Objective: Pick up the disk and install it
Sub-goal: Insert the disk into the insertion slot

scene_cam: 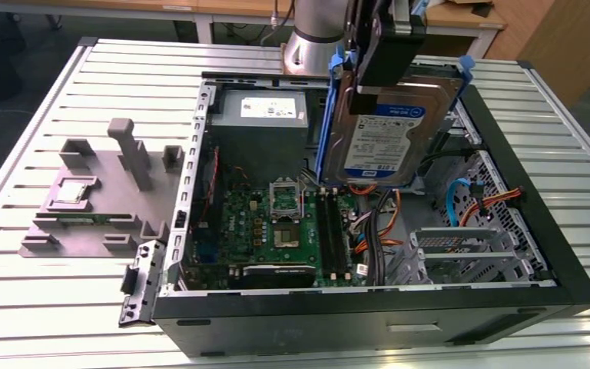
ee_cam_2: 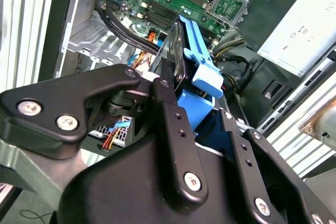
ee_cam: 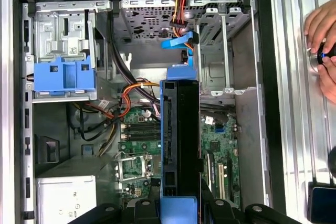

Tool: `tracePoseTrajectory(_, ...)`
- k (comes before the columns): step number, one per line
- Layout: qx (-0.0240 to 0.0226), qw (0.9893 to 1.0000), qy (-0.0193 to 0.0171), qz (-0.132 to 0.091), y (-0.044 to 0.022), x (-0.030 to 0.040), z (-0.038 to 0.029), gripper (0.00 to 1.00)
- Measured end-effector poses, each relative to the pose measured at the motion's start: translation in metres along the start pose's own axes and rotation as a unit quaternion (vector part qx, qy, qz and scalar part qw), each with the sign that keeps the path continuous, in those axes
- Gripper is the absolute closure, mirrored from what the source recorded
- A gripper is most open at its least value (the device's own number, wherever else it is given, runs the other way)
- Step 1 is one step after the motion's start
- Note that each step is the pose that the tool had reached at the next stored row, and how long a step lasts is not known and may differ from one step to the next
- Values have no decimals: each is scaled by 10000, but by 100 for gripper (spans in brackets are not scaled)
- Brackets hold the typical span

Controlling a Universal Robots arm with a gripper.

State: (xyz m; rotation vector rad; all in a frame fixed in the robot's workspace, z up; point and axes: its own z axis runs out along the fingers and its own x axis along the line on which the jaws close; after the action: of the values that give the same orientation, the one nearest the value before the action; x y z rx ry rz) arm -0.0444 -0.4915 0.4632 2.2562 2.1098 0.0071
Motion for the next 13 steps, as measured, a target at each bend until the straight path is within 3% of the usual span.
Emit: tracePoseTrajectory(13,-4,10000,-63,-2,7,-111,4,63)
